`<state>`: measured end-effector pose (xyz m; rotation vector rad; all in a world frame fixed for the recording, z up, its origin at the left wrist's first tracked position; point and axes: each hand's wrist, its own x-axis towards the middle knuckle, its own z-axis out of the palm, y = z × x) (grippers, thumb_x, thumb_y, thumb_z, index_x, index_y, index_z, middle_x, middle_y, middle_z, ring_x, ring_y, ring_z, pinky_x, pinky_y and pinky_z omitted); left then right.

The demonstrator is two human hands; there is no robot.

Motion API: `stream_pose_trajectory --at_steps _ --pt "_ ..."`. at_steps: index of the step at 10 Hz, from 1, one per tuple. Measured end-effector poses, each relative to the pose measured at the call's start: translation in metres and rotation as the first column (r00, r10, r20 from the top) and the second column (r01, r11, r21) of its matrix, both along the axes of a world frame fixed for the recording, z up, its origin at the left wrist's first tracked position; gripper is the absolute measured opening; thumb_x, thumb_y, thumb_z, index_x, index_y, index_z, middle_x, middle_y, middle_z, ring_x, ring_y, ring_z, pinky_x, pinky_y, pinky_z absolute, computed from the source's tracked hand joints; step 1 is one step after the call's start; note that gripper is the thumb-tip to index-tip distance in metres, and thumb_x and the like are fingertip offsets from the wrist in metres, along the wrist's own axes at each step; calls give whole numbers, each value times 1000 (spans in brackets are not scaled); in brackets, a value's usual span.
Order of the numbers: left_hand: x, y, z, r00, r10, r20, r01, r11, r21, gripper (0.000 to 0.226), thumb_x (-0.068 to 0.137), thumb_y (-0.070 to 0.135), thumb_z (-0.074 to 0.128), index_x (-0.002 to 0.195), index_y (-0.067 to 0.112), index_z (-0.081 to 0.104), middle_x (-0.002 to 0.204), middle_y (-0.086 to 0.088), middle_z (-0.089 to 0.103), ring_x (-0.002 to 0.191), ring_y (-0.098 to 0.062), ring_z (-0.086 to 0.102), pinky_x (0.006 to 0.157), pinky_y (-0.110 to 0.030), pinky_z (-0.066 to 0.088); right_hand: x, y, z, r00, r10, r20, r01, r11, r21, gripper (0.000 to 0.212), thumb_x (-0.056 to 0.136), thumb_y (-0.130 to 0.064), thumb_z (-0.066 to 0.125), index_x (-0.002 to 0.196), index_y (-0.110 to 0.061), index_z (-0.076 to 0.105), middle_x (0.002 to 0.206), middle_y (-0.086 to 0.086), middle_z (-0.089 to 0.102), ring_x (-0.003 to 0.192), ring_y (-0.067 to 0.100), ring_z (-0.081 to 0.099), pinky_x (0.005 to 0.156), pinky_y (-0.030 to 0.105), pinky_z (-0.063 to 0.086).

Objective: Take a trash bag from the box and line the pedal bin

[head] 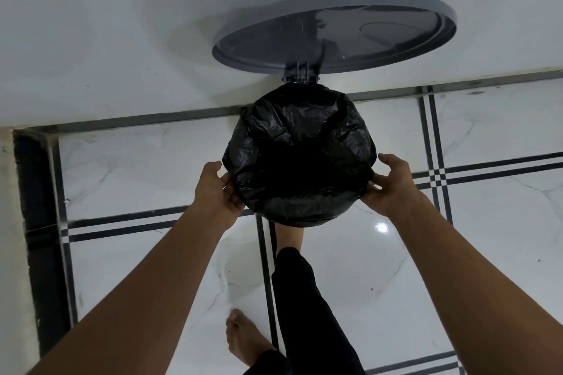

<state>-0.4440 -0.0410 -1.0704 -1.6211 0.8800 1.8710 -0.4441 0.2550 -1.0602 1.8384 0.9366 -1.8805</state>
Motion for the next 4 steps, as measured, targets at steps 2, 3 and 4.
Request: stream_pose_trajectory --at_steps 2,3,4 --pt "-7 -3 9 998 -21 66 17 998 53 43 96 50 52 111 12 66 102 -8 66 87 -25 65 67 -43 53 -2 -3 4 993 119 26 -118 993 -23 53 90 -53 57 117 -9 66 110 8 68 98 29 66 82 37 54" --pt "-7 -6 4 998 3 66 -7 997 73 51 95 51 54 122 9 62 101 -9 70 89 -28 68 69 -43 55 -3 0 1 990 136 23 -136 991 -17 55 91 -56 52 116 -9 67 116 7 70 104 28 66 88 39 52" --pt "-7 -8 1 994 -73 77 82 989 -120 58 92 55 54 134 15 55 118 -5 62 101 -27 62 90 -43 55 -5 -8 5 956 278 99 -294 921 254 56 89 -56 49 112 -8 66 110 7 69 103 25 63 86 43 47"
